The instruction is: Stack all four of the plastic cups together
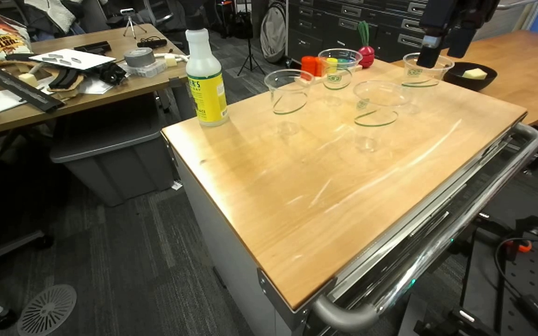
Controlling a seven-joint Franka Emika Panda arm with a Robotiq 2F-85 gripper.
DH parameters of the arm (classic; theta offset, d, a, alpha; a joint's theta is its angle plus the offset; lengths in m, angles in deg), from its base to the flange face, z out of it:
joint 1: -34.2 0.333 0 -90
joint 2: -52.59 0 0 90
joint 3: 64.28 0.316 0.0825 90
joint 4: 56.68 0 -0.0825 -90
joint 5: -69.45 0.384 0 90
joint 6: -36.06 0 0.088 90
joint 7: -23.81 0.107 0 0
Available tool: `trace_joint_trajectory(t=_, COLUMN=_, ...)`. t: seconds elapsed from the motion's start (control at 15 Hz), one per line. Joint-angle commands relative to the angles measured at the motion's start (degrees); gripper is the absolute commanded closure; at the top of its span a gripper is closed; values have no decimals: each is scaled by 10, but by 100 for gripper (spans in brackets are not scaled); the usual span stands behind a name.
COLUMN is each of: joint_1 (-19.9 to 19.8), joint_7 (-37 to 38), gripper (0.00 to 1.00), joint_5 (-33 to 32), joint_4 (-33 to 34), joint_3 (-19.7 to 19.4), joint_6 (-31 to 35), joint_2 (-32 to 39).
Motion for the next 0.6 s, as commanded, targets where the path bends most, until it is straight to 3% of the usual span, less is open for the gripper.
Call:
trace_joint_trajectory(t=0.0, joint_1=-2, joint_7=-18, gripper=0, joint_5=25, joint_4=46, joint_3=-10, joint_6=14, joint_2=71)
trace_joint_trajectory(t=0.4, joint_1=-12, joint_7=11, gripper=0, joint_5=8, joint_4=113, joint_3=-6, joint_6=5, joint_2=161)
trace_joint_trajectory(t=0.53, joint_1=-14, joint_7=10, gripper=6, joint_5=7, joint_4=125, joint_3=-7, joint_6=-1, joint_2=176)
